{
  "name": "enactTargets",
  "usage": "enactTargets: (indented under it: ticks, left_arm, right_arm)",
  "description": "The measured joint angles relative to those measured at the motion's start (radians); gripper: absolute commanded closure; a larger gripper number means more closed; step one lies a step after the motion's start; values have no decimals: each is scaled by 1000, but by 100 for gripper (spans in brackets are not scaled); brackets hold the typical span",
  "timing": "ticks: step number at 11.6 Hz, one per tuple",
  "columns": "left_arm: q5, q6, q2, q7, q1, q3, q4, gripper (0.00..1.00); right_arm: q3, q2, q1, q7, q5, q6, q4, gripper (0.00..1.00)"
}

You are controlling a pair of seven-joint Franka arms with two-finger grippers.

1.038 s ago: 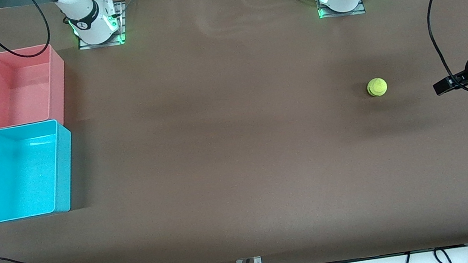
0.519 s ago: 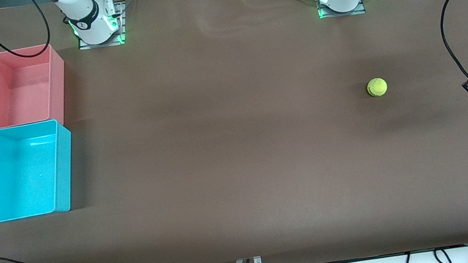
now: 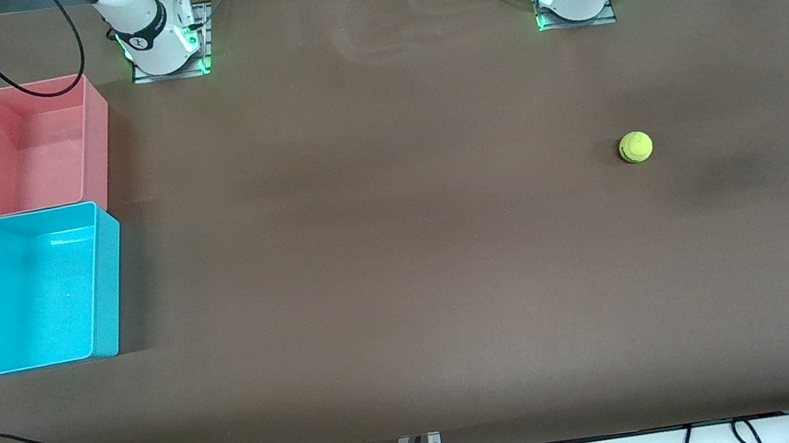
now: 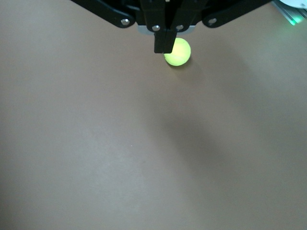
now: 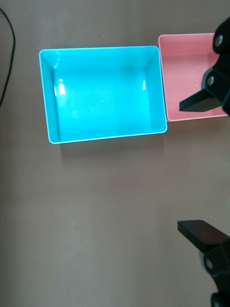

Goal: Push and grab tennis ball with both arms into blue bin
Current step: 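Move the left gripper around to the tennis ball's side opposite the bins, then push the tennis ball with the left gripper toward the bins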

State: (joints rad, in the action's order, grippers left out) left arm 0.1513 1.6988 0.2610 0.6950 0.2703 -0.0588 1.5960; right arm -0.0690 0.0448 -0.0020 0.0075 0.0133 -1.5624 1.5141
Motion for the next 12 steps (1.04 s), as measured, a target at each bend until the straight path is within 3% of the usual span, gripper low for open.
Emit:
enactTargets:
  ticks: [3, 8, 12]
  left_arm:
    - [-13, 89, -6, 176, -10, 19, 80, 100]
    - [-13, 469, -88, 276, -11, 38, 493, 100]
    - [-13, 496, -70, 459, -17, 63, 583, 100]
  right_arm:
    - [0, 1, 0, 0, 0, 0, 0, 0]
    - [0, 1, 0, 0, 0, 0, 0, 0]
    - [0, 1, 0, 0, 0, 0, 0, 0]
